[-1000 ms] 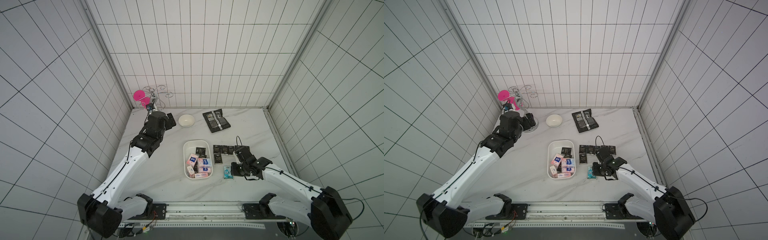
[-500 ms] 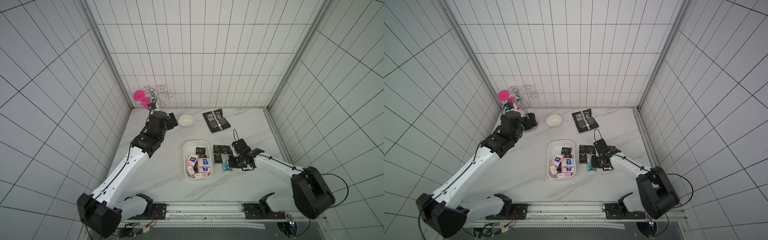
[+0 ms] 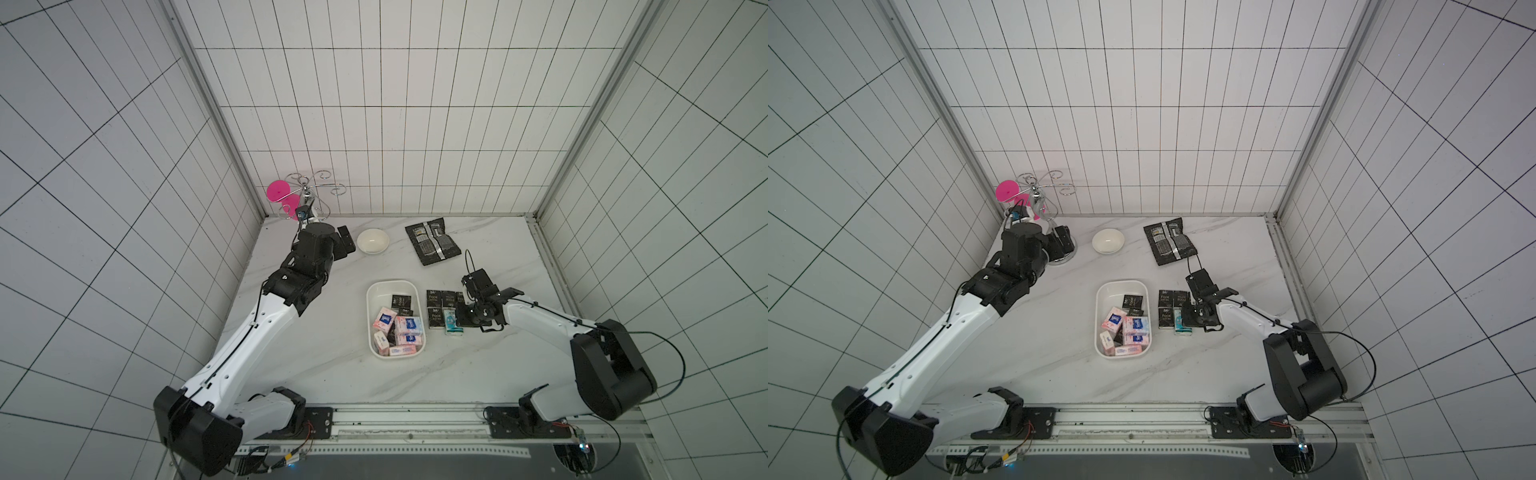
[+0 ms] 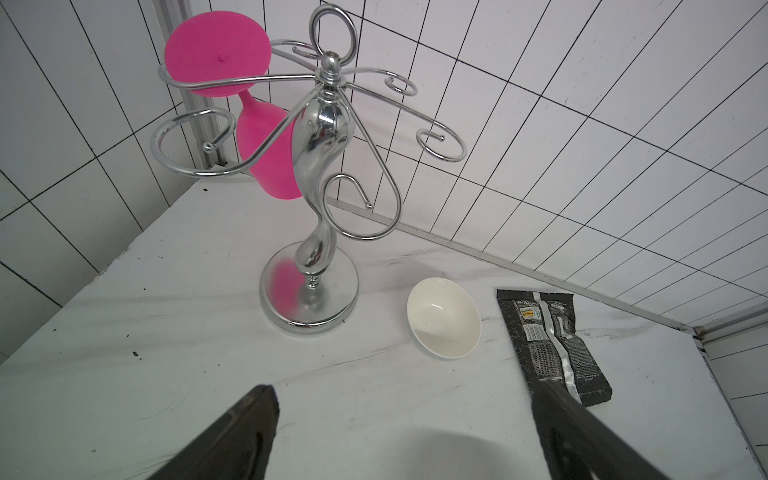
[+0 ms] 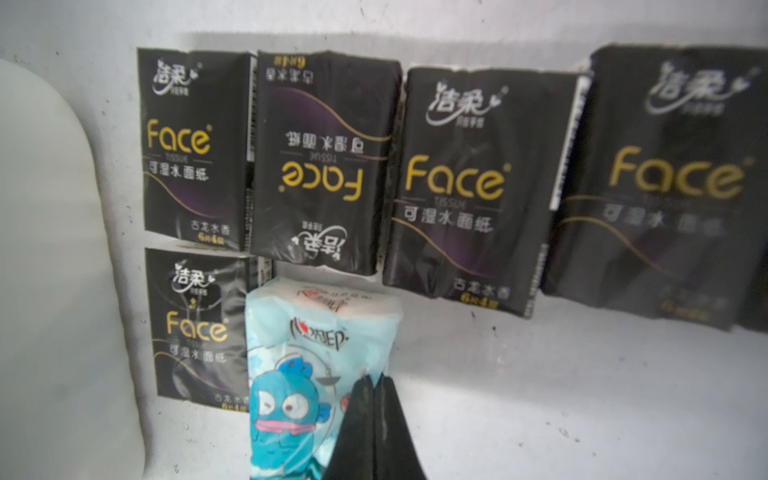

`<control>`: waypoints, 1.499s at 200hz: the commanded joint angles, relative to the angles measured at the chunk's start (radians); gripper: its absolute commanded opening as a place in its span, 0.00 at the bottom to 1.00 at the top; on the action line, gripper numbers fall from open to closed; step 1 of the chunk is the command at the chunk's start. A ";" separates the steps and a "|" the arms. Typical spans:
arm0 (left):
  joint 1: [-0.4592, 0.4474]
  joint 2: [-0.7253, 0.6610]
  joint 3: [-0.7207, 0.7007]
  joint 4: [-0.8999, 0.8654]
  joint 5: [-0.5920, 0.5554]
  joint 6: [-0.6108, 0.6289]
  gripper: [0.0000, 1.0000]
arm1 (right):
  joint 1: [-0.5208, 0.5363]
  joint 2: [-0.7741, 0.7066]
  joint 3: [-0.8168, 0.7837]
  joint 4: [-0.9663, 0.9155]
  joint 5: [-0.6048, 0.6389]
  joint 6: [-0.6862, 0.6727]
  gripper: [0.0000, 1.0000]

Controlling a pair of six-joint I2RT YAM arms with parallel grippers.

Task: Take the pocket tissues out of the storage box
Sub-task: Move the pocket tissues to the center of the board, then pick up the pocket tissues from the storage box.

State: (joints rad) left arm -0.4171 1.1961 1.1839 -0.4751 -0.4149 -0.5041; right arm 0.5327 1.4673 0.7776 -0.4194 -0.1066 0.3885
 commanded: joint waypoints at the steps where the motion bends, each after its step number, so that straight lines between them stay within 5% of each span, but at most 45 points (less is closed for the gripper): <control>1: -0.002 0.000 0.019 0.001 -0.012 0.016 0.99 | -0.011 0.023 0.032 -0.005 0.017 -0.010 0.05; 72: -0.002 0.001 0.015 0.003 -0.015 0.016 0.99 | -0.013 0.049 0.049 0.007 0.005 0.001 0.06; 106: -0.001 0.000 0.015 0.003 -0.016 0.019 0.99 | -0.013 0.036 0.045 0.000 0.009 0.004 0.15; 217: 0.000 0.008 0.018 0.004 -0.015 0.017 0.99 | -0.006 -0.200 0.142 -0.147 -0.025 -0.039 0.33; 256: -0.001 0.022 0.016 0.006 -0.009 0.006 0.98 | 0.089 -0.175 0.230 -0.114 -0.055 -0.055 0.39; 300: -0.005 0.027 0.023 0.003 -0.007 0.011 0.98 | 0.228 0.018 0.444 -0.164 0.021 -0.111 0.42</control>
State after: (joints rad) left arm -0.4175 1.2213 1.1839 -0.4751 -0.4213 -0.5007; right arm 0.6994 1.3922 1.1007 -0.5423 -0.1310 0.3283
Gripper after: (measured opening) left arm 0.986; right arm 0.421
